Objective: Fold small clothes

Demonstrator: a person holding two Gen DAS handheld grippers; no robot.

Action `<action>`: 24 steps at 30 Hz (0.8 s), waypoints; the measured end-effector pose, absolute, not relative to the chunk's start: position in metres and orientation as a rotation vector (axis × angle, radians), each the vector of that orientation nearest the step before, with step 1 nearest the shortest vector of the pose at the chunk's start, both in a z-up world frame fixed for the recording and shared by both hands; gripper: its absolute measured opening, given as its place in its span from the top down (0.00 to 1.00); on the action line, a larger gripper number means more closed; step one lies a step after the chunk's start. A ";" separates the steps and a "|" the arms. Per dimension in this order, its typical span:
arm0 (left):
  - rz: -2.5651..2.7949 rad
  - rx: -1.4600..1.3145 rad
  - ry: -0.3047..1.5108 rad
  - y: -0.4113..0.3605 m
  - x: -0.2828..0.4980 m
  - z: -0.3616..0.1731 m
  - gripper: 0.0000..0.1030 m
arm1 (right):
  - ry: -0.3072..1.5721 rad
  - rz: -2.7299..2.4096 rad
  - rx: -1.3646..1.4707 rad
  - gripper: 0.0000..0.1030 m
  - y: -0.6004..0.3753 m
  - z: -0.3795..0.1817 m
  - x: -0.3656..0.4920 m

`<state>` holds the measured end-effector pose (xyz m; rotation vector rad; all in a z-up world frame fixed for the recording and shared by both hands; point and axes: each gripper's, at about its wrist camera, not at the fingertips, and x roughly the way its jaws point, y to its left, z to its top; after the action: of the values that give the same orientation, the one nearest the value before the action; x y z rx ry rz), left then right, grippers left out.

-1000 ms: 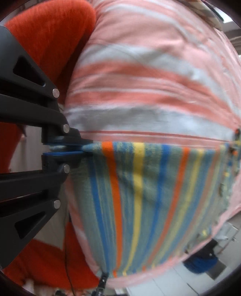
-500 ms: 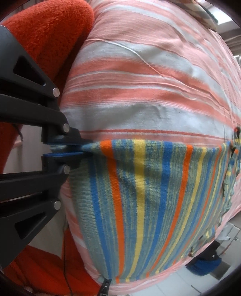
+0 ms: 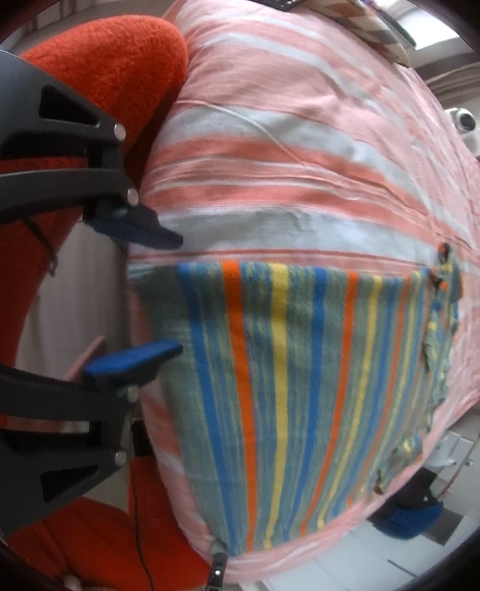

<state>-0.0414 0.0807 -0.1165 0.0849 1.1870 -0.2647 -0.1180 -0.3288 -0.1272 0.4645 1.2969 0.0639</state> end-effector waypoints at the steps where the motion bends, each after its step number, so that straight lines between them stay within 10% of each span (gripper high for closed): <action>1: -0.266 0.089 1.168 0.080 -0.044 -0.109 0.42 | 1.291 0.055 0.447 0.59 -0.330 -0.124 -0.120; 10: -0.176 0.024 0.942 0.100 -0.019 -0.053 0.13 | 1.169 -0.139 0.179 0.50 -0.350 -0.083 -0.126; 24: -0.015 -0.038 0.860 0.095 0.023 -0.100 0.09 | 0.949 -0.181 0.218 0.46 -0.313 -0.071 -0.126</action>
<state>0.0229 0.0946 -0.1003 -0.0382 0.8603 -0.0151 -0.1262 -0.3131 -0.0710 0.2179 0.9488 -0.1811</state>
